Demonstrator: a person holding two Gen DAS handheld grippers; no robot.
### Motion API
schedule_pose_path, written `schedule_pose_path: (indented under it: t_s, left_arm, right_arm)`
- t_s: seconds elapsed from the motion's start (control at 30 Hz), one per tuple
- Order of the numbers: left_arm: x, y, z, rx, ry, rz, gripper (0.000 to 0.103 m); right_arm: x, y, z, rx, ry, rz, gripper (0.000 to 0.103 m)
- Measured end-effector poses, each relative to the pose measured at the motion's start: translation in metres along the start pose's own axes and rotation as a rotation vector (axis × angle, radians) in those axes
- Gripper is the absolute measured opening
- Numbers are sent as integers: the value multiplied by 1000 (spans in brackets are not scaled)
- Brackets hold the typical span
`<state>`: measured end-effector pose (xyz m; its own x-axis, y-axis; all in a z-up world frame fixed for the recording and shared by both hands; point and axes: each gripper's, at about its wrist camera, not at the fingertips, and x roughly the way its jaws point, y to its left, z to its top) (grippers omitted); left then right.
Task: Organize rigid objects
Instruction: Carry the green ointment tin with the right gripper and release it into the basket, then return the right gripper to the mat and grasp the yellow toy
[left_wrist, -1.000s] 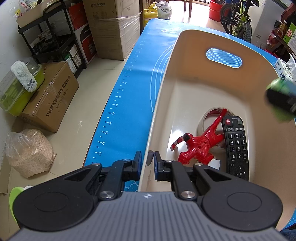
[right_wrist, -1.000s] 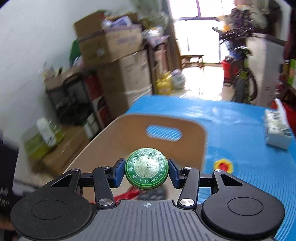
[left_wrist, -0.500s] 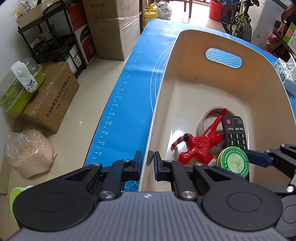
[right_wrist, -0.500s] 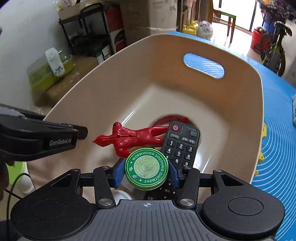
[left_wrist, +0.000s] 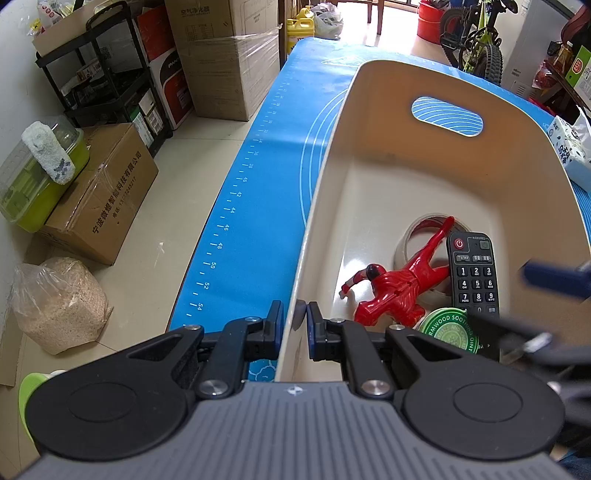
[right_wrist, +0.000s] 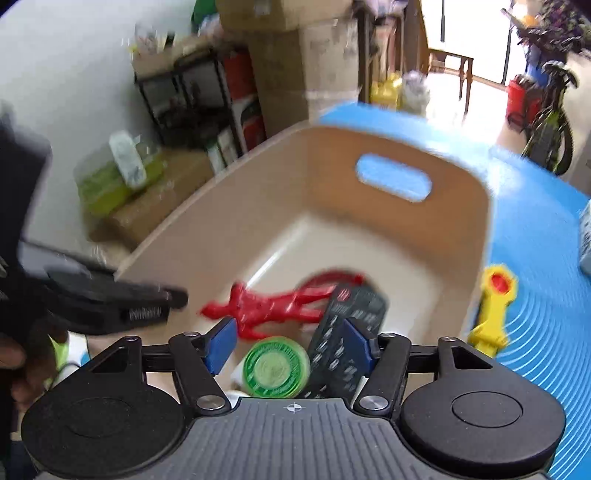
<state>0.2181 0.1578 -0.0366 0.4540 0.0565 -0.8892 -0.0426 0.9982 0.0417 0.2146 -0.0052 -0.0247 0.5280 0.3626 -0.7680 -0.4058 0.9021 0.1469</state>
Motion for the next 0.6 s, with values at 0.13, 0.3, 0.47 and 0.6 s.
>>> schedule_pose_path:
  t_s: [0.13, 0.3, 0.47, 0.6]
  left_arm:
    - [0, 0, 0, 0, 0, 1, 15]
    - [0, 1, 0, -2, 0, 3, 15]
    - [0, 0, 0, -3, 0, 3, 15]
    - [0, -2, 0, 1, 0, 6, 15]
  right_arm:
    - [-33, -23, 12, 38, -104, -34, 71]
    - [-62, -59, 14, 104, -205, -105, 74]
    - [-66, -106, 2, 209, -226, -191, 74]
    - [-54, -141, -14, 275, -246, -269, 73]
